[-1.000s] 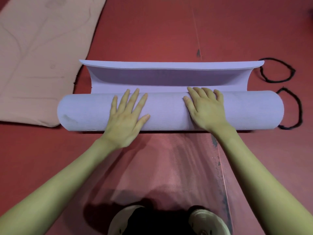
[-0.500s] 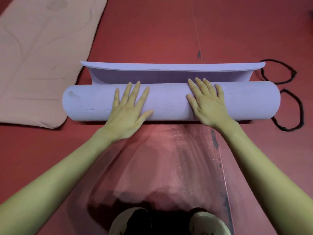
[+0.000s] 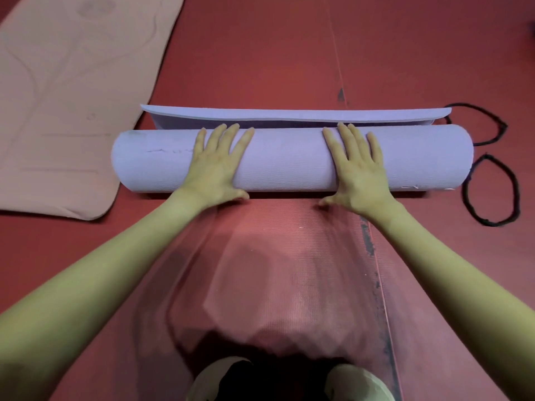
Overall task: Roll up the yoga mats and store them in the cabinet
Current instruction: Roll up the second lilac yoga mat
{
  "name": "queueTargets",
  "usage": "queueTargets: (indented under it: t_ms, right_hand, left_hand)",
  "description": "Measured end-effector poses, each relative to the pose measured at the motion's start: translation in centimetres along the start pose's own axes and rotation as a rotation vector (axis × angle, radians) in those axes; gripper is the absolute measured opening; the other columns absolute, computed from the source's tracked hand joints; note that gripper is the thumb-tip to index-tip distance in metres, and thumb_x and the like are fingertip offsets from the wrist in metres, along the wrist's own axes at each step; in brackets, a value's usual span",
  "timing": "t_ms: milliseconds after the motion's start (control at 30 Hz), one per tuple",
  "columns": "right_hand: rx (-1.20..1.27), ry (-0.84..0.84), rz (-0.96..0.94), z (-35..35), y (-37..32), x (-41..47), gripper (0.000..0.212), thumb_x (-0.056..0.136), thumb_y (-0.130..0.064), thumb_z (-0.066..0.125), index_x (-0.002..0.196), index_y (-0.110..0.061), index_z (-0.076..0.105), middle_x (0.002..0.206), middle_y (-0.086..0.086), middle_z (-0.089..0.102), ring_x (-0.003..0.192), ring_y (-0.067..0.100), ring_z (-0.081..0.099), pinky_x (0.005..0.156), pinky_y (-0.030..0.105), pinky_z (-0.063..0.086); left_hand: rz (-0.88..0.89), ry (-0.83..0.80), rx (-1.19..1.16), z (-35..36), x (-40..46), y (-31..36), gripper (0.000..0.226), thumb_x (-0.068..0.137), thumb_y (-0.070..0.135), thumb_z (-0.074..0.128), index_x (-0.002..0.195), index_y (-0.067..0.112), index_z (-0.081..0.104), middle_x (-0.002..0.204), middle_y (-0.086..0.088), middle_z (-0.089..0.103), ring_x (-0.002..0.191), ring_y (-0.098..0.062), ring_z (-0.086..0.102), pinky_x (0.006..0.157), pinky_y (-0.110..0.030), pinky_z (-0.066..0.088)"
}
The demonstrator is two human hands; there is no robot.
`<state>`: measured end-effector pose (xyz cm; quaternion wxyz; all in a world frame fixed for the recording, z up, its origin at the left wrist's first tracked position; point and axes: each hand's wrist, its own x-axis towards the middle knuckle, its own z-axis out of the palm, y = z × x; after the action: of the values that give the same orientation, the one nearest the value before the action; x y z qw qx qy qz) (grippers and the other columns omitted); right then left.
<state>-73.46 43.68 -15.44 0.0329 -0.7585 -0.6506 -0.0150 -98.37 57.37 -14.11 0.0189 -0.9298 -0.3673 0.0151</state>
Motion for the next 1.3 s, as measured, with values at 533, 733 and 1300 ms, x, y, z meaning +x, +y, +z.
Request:
queueTargets:
  t_ms: [533, 733, 1300]
  right_hand:
    - [0.036, 0.054, -0.001, -2.2, -1.3, -5.9, 0.118, 0.026, -0.059, 0.083, 0.133, -0.019, 0.05, 0.122, 0.002, 0.054, 0.103, 0.029, 0.045, 0.091, 0.044, 0.029]
    - [0.098, -0.102, -0.028, -3.3, -1.8, -9.0, 0.122, 0.024, -0.069, 0.079, 0.134, -0.024, 0.049, 0.119, -0.004, 0.053, 0.105, 0.026, 0.048, 0.092, 0.043, 0.028]
    - [0.412, 0.135, 0.12, -3.2, 1.5, -7.8, 0.072, 0.073, -0.048, 0.079, 0.129, -0.009, 0.057, 0.134, 0.015, 0.048, 0.125, 0.035, 0.045, 0.108, 0.047, 0.033]
  left_hand:
    - [0.044, -0.127, -0.135, -2.9, -5.5, 2.0, 0.122, 0.043, 0.061, 0.083, 0.148, 0.026, 0.032, 0.141, 0.003, 0.045, 0.13, -0.022, 0.04, 0.106, -0.044, 0.028]
    - [0.094, -0.148, -0.224, -3.6, -9.1, 2.7, 0.114, 0.037, 0.067, 0.07, 0.14, 0.027, 0.043, 0.132, 0.006, 0.055, 0.12, -0.02, 0.051, 0.099, -0.042, 0.039]
    - [0.05, -0.009, -0.145, -1.4, -4.6, 3.4, 0.083, 0.085, 0.072, 0.017, 0.149, 0.021, 0.034, 0.153, -0.006, 0.036, 0.143, -0.024, 0.029, 0.116, -0.051, 0.014]
